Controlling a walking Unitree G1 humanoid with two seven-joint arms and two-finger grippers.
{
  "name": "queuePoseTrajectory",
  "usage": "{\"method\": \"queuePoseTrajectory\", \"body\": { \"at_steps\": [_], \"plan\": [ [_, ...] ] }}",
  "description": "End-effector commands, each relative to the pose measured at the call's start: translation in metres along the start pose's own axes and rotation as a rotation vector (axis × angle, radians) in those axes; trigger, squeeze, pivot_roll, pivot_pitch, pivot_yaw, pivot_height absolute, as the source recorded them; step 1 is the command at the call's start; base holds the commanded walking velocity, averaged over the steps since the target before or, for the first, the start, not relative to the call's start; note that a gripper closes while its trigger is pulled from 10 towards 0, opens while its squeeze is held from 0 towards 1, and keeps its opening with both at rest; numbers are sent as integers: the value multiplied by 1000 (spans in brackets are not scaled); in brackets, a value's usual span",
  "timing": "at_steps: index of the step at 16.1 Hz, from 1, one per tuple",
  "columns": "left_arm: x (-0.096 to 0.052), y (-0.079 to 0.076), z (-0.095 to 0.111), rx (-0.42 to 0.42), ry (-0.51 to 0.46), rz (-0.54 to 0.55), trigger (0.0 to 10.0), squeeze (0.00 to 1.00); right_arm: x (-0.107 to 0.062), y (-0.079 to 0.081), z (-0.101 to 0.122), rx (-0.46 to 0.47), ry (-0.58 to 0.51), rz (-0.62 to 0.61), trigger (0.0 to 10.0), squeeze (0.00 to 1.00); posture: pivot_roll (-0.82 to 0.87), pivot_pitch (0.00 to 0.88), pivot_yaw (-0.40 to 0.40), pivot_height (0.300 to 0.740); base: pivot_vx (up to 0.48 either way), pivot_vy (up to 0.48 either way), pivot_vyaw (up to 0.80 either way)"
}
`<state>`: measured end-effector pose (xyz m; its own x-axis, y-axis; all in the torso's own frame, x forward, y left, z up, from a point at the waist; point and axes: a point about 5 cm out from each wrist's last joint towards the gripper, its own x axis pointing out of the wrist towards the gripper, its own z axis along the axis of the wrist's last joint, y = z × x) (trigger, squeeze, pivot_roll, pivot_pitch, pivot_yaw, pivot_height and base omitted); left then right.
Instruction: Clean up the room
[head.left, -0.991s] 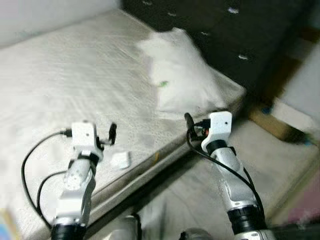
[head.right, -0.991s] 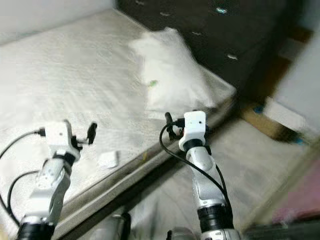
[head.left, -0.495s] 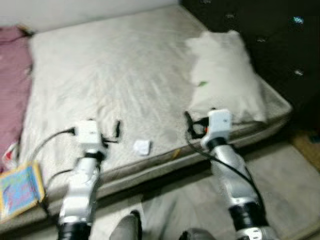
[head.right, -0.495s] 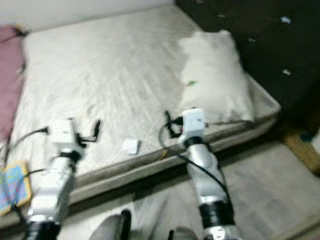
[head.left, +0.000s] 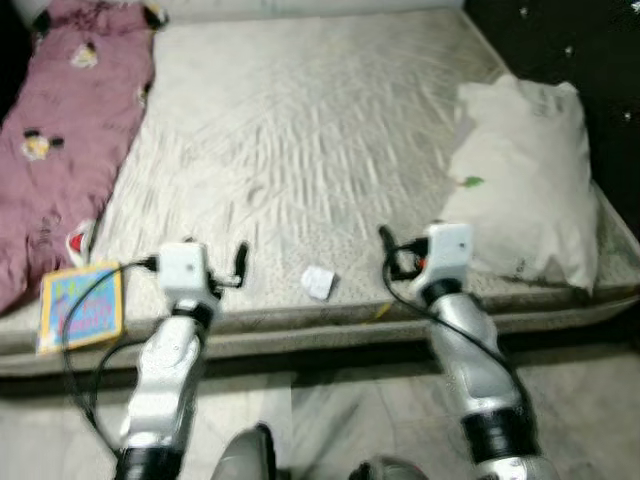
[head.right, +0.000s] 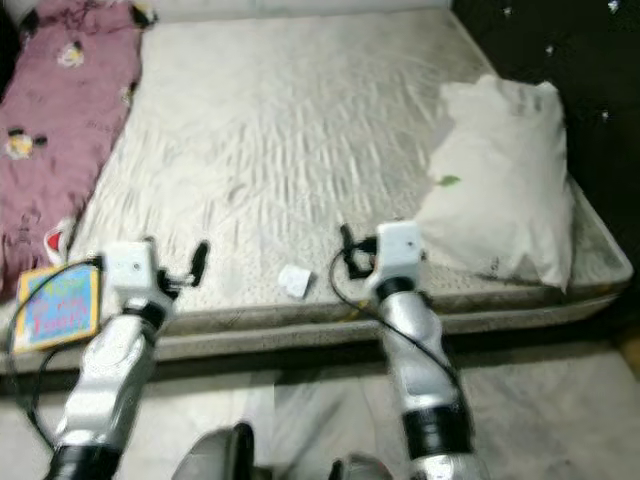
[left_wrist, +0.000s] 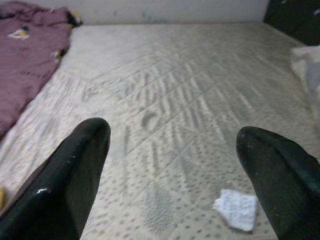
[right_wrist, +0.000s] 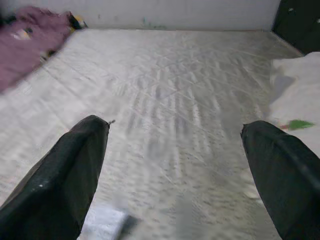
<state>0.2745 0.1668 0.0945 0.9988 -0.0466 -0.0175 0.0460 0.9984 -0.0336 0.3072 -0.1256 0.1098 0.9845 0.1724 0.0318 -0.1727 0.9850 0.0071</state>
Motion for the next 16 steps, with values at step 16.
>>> {"method": "queuePoseTrajectory", "body": {
  "at_steps": [16],
  "plan": [
    [-4, -8, 3, -18, -24, -65, 10000, 0, -10, -9, -5, -7, 11, -28, 10000, 0, 19, 188, -25, 740, 119, 0, 150]
  ]
}}
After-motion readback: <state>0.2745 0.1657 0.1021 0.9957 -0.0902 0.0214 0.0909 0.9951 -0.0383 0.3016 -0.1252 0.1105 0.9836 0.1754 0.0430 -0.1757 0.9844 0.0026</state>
